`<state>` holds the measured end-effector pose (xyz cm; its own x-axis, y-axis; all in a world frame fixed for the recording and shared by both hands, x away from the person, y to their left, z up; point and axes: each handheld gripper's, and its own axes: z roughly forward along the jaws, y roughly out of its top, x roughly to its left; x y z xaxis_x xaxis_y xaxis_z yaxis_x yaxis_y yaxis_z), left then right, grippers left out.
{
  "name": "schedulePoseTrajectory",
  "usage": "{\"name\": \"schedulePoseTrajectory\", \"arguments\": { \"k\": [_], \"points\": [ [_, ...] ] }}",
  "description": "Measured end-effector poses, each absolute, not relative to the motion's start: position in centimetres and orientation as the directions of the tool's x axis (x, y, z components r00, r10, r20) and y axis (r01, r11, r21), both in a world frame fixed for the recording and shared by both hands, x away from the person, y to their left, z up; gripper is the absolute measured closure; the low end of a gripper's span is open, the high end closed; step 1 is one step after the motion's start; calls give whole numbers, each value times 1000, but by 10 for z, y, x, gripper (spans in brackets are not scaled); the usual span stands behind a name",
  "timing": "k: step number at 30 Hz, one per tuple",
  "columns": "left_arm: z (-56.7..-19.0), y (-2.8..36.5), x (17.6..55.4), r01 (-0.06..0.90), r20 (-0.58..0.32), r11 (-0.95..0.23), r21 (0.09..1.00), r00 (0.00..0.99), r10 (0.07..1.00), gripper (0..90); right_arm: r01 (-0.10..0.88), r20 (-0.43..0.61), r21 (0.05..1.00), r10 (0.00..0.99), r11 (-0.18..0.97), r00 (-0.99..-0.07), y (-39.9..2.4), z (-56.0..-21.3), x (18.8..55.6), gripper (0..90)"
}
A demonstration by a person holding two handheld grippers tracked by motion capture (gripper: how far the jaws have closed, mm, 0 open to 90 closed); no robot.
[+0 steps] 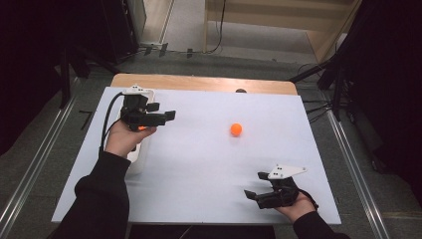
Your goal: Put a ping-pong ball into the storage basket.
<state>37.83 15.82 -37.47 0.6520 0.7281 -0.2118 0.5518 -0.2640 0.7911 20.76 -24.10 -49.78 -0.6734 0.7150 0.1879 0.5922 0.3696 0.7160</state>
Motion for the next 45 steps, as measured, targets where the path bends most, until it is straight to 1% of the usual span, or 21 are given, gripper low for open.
{"name": "schedulePoseTrajectory", "arguments": {
  "k": [6,11,16,30,45],
  "points": [
    [-378,151,376,528,-181,-328,784,699,692,266,591,187,717,715,370,-674,-241,-498,208,156],
    [-380,145,374,516,-182,-340,786,719,670,265,593,189,716,714,369,-674,-241,-498,207,156],
    [-381,140,372,512,-202,-337,790,736,647,265,593,187,714,715,372,-674,-241,-498,207,156],
    [-387,126,367,458,-145,-388,800,775,615,265,595,190,714,715,370,-673,-241,-498,208,156],
    [-399,111,363,439,-153,-381,813,794,588,265,596,198,715,712,365,-674,-242,-498,208,156]
  ]
}}
